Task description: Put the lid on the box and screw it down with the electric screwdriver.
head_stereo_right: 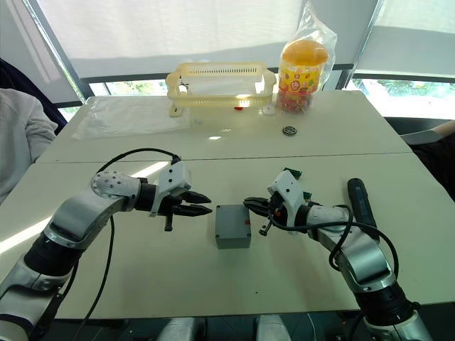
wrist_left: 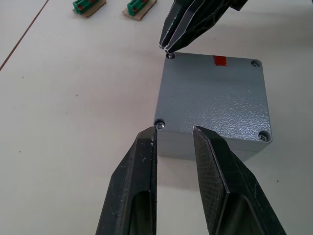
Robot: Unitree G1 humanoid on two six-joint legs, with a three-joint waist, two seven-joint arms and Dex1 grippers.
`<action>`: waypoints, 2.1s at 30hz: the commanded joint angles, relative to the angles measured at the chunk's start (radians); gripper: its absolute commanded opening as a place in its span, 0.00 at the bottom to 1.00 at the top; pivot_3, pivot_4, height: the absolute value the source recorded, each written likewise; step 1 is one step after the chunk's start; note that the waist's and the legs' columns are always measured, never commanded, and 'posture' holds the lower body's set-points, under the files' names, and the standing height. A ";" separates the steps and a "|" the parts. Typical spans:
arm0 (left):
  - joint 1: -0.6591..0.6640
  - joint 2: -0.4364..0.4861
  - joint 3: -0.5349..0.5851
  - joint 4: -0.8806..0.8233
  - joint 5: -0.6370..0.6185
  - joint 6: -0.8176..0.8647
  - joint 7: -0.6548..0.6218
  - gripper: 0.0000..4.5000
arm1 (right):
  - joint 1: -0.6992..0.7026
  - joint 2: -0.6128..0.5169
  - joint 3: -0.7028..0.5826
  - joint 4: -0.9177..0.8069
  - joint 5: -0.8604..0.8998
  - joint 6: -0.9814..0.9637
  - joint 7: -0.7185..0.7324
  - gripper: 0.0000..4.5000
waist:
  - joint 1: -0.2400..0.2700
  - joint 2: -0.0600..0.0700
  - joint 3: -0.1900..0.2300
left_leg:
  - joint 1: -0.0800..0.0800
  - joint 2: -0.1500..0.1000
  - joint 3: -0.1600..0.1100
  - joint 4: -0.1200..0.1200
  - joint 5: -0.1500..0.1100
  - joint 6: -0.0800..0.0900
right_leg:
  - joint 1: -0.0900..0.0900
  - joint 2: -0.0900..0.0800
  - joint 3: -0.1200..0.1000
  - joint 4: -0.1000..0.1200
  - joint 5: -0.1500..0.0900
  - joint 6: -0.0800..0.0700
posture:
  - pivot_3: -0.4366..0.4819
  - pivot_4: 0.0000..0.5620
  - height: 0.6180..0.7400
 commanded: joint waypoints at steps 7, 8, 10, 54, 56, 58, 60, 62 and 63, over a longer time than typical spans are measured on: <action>-0.016 -0.017 0.016 -0.015 -0.003 -0.012 0.003 0.25 | -0.032 -0.013 -0.026 -0.024 0.008 -0.007 0.020 0.66 | 0.000 0.000 0.000 | 0.000 0.000 0.000 0.000 0.000 0.000 | 0.000 0.000 0.000 0.000 0.000 0.000 | 0.48 0.27 1.00; -0.019 -0.018 0.017 -0.011 -0.003 -0.013 0.002 0.25 | -0.034 -0.019 -0.042 -0.035 0.020 0.004 0.023 0.77 | 0.001 0.000 0.000 | 0.000 0.000 0.000 0.000 0.000 0.000 | 0.000 0.000 0.000 0.000 0.000 0.000 | 0.48 0.27 1.00; -0.026 -0.020 0.018 -0.001 -0.002 -0.019 -0.003 0.25 | -0.038 -0.040 -0.085 -0.067 0.059 0.038 0.034 0.99 | 0.001 0.000 0.000 | 0.000 0.000 0.000 0.000 0.000 0.000 | 0.000 0.000 0.000 0.000 0.000 0.000 | 0.48 0.27 1.00; -0.031 -0.192 -0.124 -0.194 -0.046 -0.041 0.016 0.25 | -0.455 -0.666 0.227 0.751 0.120 0.895 0.241 0.99 | 0.000 0.003 0.002 | -0.002 0.000 0.005 -0.002 -0.001 0.001 | 0.000 -0.002 0.001 -0.011 0.001 0.000 | 0.48 0.27 1.00; -0.025 -0.197 -0.127 -0.203 -0.052 -0.031 0.026 0.25 | -0.463 -0.650 0.252 0.774 0.096 0.876 0.245 0.99 | 0.002 0.003 0.002 | -0.003 0.000 0.005 -0.002 -0.001 0.001 | 0.000 -0.002 0.001 -0.011 0.001 0.001 | 0.48 0.27 1.00; -0.023 -0.202 -0.128 -0.211 -0.057 -0.022 0.033 0.25 | -0.462 -0.635 0.272 0.786 0.069 0.855 0.239 0.94 | 0.002 0.003 0.002 | -0.003 0.000 0.004 -0.001 -0.001 0.001 | 0.000 -0.002 0.001 -0.011 0.001 0.001 | 0.48 0.27 1.00; -0.024 -0.208 -0.129 -0.213 -0.060 -0.015 0.039 0.25 | -0.467 -0.617 0.279 0.808 0.042 0.837 0.229 0.80 | 0.001 0.003 0.002 | -0.003 -0.001 0.004 0.000 -0.001 0.001 | 0.001 -0.002 0.001 -0.011 0.001 0.001 | 0.48 0.27 1.00; -0.024 -0.212 -0.129 -0.213 -0.061 -0.013 0.043 0.25 | -0.471 -0.599 0.285 0.824 0.019 0.820 0.227 0.60 | 0.001 0.002 0.002 | -0.002 -0.001 0.004 0.001 -0.001 0.001 | 0.003 -0.002 0.001 -0.012 0.001 0.000 | 0.48 0.27 1.00; -0.023 -0.214 -0.128 -0.212 -0.061 -0.012 0.047 0.25 | -0.471 -0.592 0.288 0.829 0.011 0.816 0.228 0.48 | 0.001 0.002 0.001 | -0.002 -0.001 0.004 0.001 -0.001 0.001 | 0.003 -0.002 0.001 -0.012 0.000 0.000 | 0.48 0.27 1.00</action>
